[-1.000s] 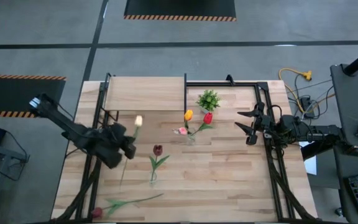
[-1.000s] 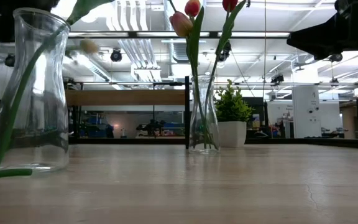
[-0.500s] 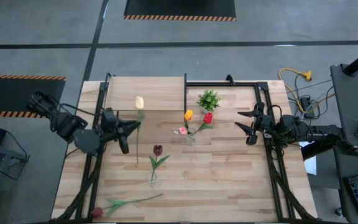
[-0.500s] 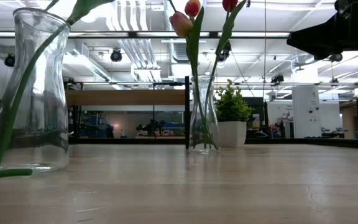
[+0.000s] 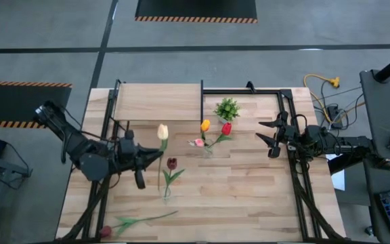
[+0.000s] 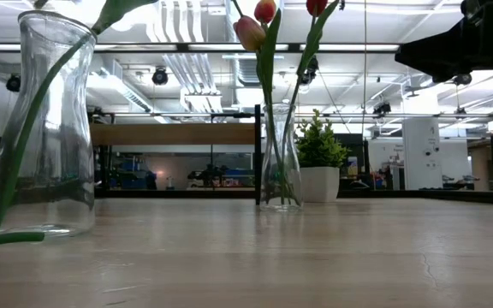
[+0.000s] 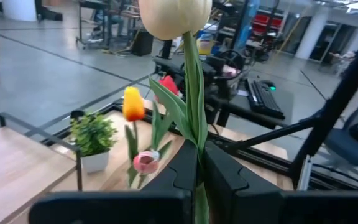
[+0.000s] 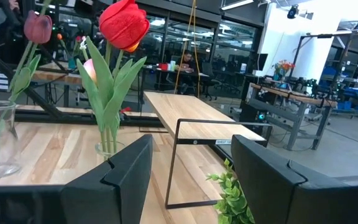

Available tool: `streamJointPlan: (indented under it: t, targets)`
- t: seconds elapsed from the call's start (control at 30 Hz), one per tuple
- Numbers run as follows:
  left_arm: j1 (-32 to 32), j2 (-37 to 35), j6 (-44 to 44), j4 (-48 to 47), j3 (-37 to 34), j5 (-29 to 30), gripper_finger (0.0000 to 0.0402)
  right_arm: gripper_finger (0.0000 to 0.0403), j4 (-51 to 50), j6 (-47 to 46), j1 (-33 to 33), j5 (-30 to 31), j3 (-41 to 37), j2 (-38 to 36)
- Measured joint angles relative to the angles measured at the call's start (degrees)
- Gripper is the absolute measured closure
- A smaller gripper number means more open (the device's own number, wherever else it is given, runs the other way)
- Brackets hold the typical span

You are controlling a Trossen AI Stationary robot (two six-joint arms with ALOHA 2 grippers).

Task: Pick and place flowers into a vace then onto a shelf
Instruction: Put the light white tulip into the bottom transparent flower vase

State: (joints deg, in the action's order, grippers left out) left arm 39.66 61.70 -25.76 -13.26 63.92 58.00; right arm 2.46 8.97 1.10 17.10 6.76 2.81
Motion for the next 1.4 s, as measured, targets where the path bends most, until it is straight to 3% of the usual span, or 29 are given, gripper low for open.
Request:
streamJointPlan:
  t: [0.5,1.07,1.4]
  targets:
    - [1.25,8.14,4.7,4.2,0.0,5.04,0.0401,0.0193,-0.02,-0.44,0.0,0.0,0.0,0.01]
    - [4.41,15.17,8.77,4.09,-1.46,4.68,0.0401,0.0193,-0.02,-0.44,-0.02,0.0,0.0,0.02]
    - [6.09,14.87,12.66,4.03,-5.84,3.43,0.0401,0.0193,-0.02,-0.44,-0.02,-0.02,-0.01,0.01]
